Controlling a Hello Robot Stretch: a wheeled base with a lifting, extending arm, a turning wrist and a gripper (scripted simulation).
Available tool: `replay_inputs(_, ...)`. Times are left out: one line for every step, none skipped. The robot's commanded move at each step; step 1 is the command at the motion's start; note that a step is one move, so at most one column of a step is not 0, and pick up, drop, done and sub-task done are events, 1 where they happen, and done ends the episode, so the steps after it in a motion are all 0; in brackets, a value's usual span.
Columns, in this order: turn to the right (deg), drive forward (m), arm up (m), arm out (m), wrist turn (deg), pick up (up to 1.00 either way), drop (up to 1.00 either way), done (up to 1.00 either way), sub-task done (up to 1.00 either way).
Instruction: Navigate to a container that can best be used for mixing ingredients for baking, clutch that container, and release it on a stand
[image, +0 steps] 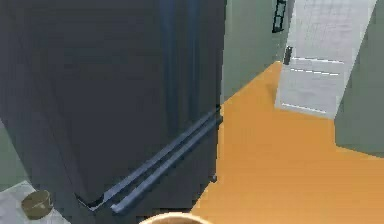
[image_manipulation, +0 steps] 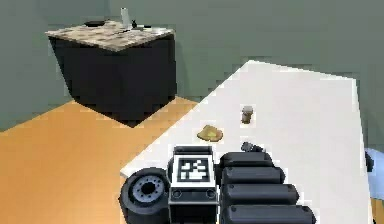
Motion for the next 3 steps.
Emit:
replay_inputs(-45.0, 0.0, 0.0, 0.0, 0.0, 0.0, 0.0, 0.0, 0.0)
replay_inputs(-45.0, 0.0, 0.0, 0.0, 0.0, 0.0, 0.0, 0.0, 0.0)
replay_inputs(-42.0, 0.0, 0.0, 0.0, 0.0, 0.0, 0.0, 0.0, 0.0)
